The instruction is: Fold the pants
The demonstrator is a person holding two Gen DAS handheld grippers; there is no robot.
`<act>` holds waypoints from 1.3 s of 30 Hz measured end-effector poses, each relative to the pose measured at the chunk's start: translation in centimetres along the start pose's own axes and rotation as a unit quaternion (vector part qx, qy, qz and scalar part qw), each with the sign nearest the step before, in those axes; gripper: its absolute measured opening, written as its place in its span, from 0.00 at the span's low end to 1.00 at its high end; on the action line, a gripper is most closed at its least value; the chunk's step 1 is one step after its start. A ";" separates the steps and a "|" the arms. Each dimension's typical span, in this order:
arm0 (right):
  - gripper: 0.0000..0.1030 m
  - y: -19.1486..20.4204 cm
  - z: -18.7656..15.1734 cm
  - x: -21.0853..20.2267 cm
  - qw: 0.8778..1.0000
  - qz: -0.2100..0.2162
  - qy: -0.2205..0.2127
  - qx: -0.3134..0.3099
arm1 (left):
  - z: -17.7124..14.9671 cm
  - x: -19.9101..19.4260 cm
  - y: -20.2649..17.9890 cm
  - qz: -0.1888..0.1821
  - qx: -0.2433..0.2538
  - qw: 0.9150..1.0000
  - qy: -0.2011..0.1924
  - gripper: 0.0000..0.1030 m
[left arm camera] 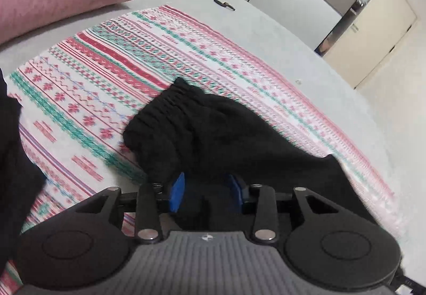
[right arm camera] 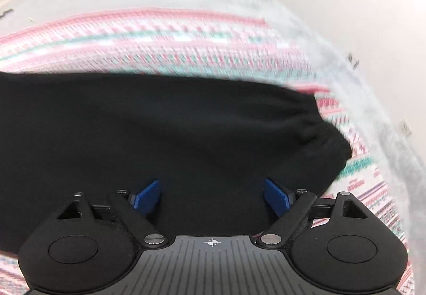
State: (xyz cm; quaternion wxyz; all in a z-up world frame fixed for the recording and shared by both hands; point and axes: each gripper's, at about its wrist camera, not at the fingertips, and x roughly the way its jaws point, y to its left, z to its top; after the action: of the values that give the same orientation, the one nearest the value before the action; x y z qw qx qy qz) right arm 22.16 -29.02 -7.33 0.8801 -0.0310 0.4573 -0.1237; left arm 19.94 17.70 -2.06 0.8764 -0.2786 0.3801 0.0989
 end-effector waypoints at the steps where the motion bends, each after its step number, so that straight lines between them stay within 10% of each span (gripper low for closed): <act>1: 0.83 0.7 0.1 -1.2 1.000 0.019 -0.015 -0.001 | 0.0 0.0 -0.8 -0.003 0.003 1.000 -0.003 0.63; 8: 0.84 8.2 0.9 -6.5 0.994 0.088 -0.063 -0.035 | -4.8 1.3 -9.9 -0.031 0.118 0.992 0.018 0.76; 13: 0.84 14.4 -0.4 -6.7 0.984 0.145 -0.034 -0.101 | -8.5 6.2 -12.9 0.005 0.165 0.981 0.099 0.76; 19: 0.84 16.7 -1.5 -3.9 0.977 0.151 0.021 -0.148 | -8.3 7.4 -12.9 0.019 0.165 0.982 0.093 0.76; 30: 0.85 -3.9 -0.5 3.3 0.991 0.125 -0.004 0.054 | -8.6 7.6 -13.7 0.020 0.172 0.980 0.093 0.83; 33: 0.82 -9.8 -1.3 3.9 0.992 0.064 -0.013 0.109 | -8.7 8.1 -14.2 0.030 0.180 0.980 0.085 0.84; 36: 0.35 -15.6 -3.0 4.2 0.978 0.045 -0.041 0.197 | -9.1 8.6 -15.2 0.044 0.197 0.976 0.075 0.89; 39: 0.13 -19.1 -3.1 3.0 0.953 0.047 -0.027 0.299 | -9.3 8.2 -16.0 0.052 0.205 0.976 0.053 0.89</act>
State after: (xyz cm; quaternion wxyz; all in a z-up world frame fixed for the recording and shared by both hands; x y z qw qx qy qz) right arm 17.63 -48.03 -8.31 0.8660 0.2519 0.3761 -0.2122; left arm 26.07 -1.11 -6.53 0.8870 -0.0781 0.4523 0.0498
